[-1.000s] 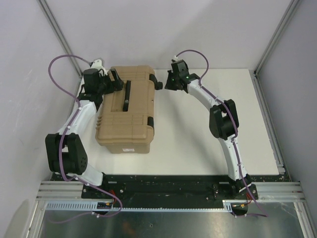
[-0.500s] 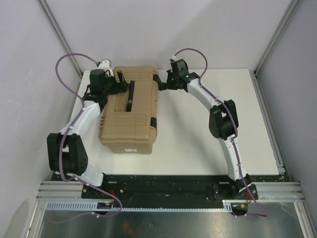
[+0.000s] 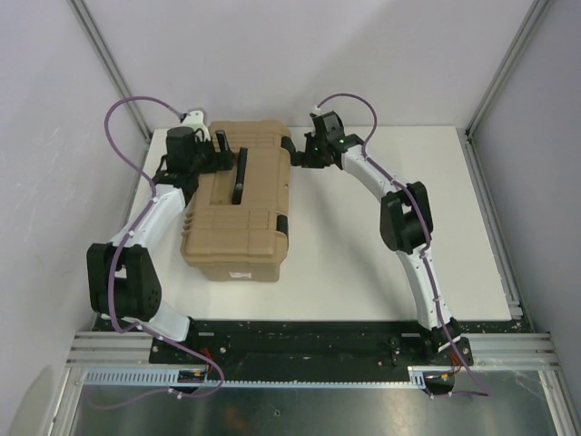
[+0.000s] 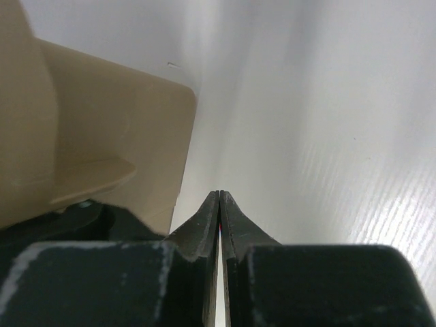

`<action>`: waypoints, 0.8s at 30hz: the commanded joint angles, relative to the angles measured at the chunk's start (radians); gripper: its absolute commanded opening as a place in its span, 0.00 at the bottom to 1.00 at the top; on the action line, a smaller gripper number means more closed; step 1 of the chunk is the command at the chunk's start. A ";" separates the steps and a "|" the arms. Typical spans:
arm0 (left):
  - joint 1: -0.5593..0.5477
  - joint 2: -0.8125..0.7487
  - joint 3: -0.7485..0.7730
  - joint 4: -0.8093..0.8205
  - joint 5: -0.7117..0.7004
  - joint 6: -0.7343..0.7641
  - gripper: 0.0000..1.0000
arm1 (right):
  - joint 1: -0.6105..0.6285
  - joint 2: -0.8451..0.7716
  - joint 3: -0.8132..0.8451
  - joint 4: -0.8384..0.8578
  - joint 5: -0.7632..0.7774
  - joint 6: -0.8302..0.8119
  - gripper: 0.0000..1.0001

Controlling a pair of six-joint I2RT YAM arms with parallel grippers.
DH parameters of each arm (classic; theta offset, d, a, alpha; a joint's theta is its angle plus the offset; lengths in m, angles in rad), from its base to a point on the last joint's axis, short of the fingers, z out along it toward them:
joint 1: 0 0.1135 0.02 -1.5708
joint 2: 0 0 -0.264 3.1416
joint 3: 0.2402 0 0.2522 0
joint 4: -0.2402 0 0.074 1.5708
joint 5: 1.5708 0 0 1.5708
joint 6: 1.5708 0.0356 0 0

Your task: Pack the tool kit

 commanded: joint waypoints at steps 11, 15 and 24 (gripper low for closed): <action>-0.173 0.065 -0.042 -0.162 0.305 -0.014 0.84 | 0.034 0.072 0.059 0.116 -0.063 0.011 0.04; -0.189 0.072 -0.040 -0.163 0.319 -0.003 0.84 | 0.042 0.091 0.069 0.123 -0.071 0.008 0.04; -0.229 0.104 -0.013 -0.160 0.372 0.017 0.81 | 0.052 0.156 0.078 0.152 -0.172 0.056 0.04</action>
